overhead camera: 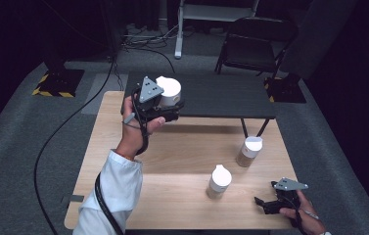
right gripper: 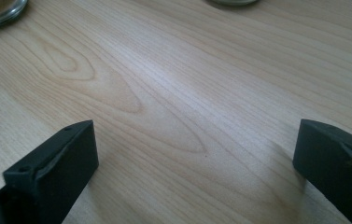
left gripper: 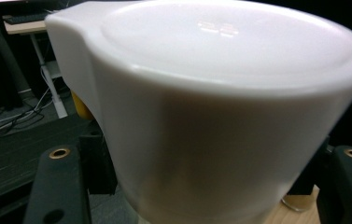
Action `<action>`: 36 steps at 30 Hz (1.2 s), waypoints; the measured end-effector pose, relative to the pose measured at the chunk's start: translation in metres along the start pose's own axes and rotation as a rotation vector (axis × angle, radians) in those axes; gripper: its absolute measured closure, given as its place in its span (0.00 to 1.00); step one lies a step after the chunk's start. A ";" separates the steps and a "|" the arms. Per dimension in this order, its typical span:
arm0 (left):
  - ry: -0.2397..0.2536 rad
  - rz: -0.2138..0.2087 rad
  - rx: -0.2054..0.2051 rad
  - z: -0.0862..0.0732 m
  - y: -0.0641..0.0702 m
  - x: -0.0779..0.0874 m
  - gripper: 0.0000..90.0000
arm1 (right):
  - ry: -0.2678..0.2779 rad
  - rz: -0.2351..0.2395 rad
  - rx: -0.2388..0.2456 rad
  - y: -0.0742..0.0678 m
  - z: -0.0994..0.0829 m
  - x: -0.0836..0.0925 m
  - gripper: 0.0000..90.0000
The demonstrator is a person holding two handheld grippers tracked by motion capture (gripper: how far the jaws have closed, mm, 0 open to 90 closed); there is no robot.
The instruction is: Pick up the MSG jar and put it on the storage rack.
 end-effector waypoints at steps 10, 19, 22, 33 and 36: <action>0.003 0.021 0.019 0.011 -0.008 -0.020 0.33 | 0.000 0.000 0.000 0.000 0.000 0.000 0.00; -0.004 0.049 0.034 0.019 -0.020 -0.036 0.33 | 0.000 0.000 0.000 0.000 0.000 0.000 0.00; 0.000 0.055 0.038 0.021 -0.023 -0.039 0.33 | 0.000 0.000 0.000 0.000 0.000 0.000 0.00; -0.038 0.089 0.058 0.022 -0.031 -0.056 0.33 | 0.001 0.000 0.000 0.000 0.000 0.000 0.00; -0.048 0.086 0.073 0.020 -0.034 -0.059 0.33 | 0.001 0.000 0.001 0.000 0.000 0.000 0.00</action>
Point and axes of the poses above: each handheld gripper's, and its own axes: x roughly backward along the jaws, z roughly out of its top, y roughly to its right, the point moved 8 cm from there along -x, roughly forward along the jaws, and after that the axes turned 4 degrees about -y, right-handed, at the moved point
